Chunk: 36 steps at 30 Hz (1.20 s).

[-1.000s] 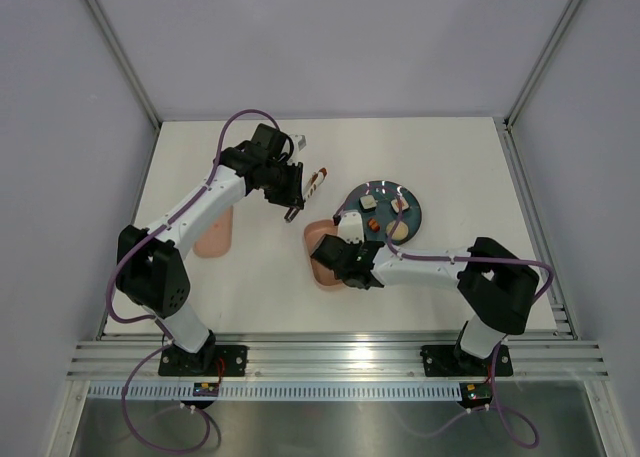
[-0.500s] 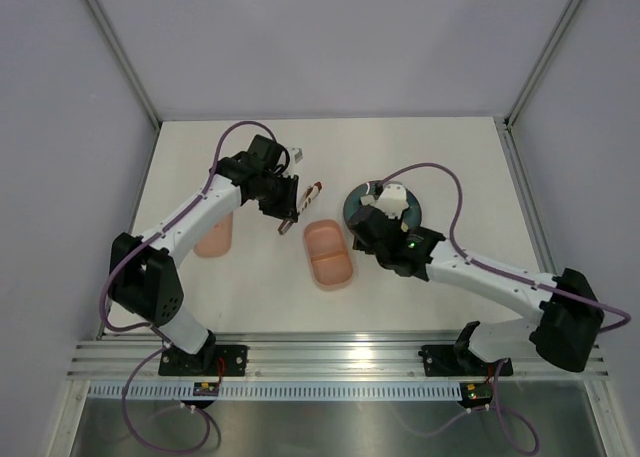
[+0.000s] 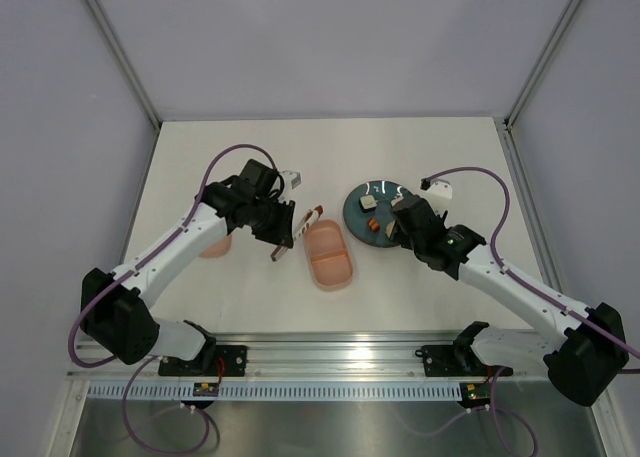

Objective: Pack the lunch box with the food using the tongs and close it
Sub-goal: Place the fake food in the packing box.

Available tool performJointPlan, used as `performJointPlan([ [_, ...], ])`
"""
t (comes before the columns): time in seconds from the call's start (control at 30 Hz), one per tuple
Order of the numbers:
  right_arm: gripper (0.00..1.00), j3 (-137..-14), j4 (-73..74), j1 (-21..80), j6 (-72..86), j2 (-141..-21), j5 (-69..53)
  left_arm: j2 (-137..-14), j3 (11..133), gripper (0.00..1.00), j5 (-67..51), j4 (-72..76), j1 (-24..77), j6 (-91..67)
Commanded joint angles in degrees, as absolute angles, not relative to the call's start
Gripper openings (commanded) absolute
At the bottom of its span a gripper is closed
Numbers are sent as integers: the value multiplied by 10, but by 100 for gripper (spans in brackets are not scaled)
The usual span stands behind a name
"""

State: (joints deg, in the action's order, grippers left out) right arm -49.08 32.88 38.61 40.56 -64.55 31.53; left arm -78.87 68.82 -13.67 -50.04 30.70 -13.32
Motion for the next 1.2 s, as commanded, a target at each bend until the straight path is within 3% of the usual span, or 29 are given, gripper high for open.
performJointPlan([
  [0.0, 60, -490, 321, 382, 400, -642, 295, -773, 666, 0, -168, -486, 321, -135],
  [0.43, 61, -492, 323, 382, 406, -642, 292, -798, 638, 0, -192, -461, 334, -142],
  [0.67, 61, -492, 327, 381, 407, -646, 293, -822, 658, 33, -194, -460, 334, -136],
  [0.93, 61, -495, 324, 382, 405, -652, 292, -826, 659, 36, -205, -461, 335, -134],
  [1.17, 61, -500, 321, 382, 401, -657, 290, -817, 686, 29, -202, -475, 335, -131],
])
